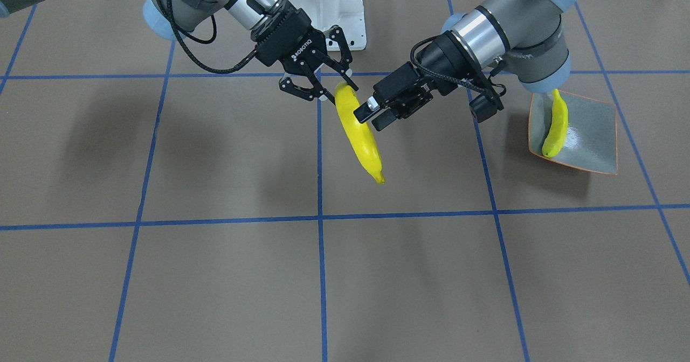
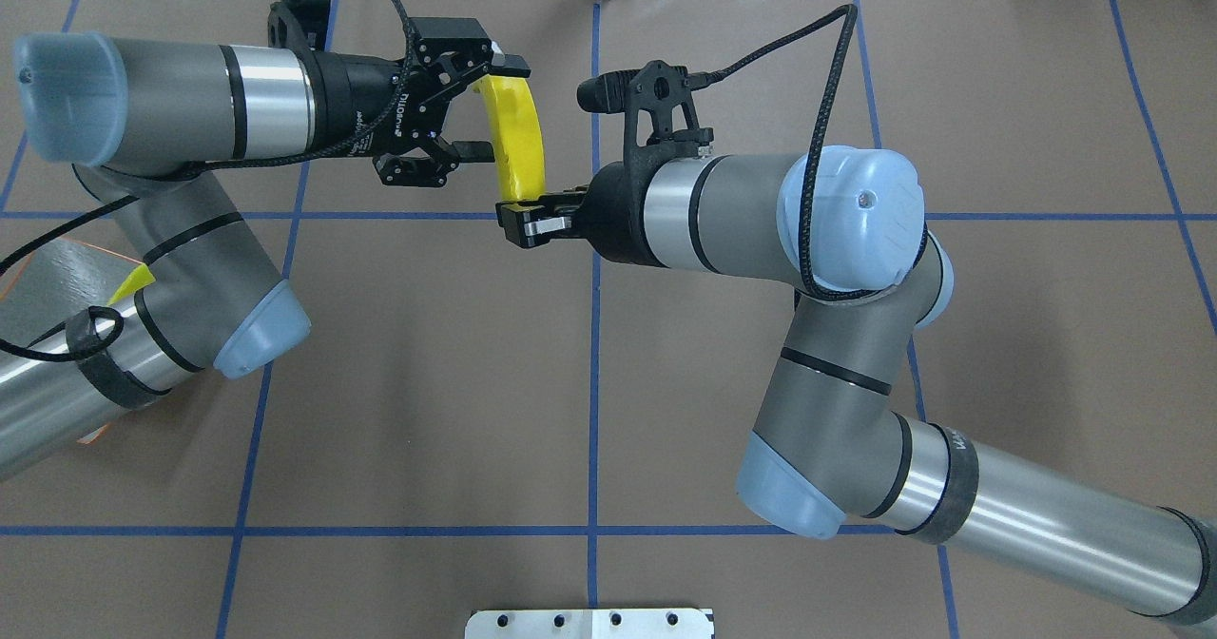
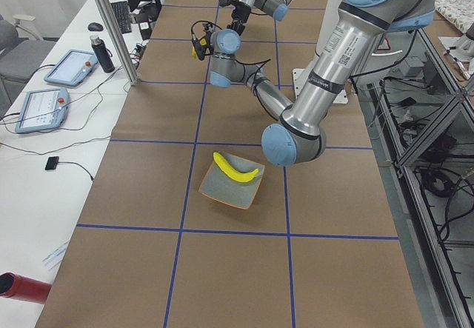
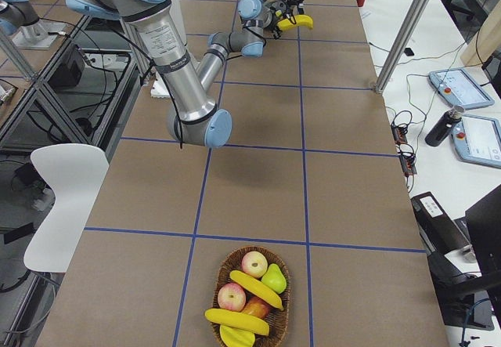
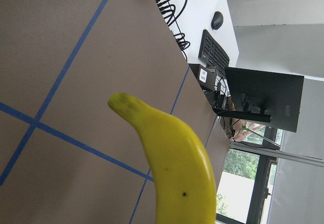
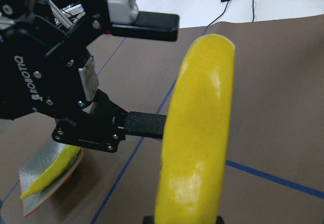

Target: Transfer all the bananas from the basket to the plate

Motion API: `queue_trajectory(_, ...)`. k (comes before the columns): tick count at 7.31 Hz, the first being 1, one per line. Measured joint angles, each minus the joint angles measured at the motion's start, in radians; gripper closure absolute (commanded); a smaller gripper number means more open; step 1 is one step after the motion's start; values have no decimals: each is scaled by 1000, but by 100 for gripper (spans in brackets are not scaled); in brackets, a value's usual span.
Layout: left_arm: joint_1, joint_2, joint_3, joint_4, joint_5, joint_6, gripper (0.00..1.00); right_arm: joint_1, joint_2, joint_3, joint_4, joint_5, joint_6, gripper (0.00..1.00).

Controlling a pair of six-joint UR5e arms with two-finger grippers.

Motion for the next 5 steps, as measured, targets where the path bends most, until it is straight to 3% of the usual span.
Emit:
queue_trajectory(1, 5, 0, -3, -1, 3, 2, 78, -1, 5, 0, 0, -1, 0, 100)
queue_trajectory(2, 13, 0, -5, -13, 5, 6, 100, -1, 9, 0, -1, -2, 0, 100)
queue_trajectory(4, 24, 7, -6, -48, 12, 25, 100, -2, 18, 0, 0, -2, 9, 1)
queue_trajectory(5, 28, 9, -6, -59, 14, 35, 100, -1, 24, 0, 1, -4, 54, 0)
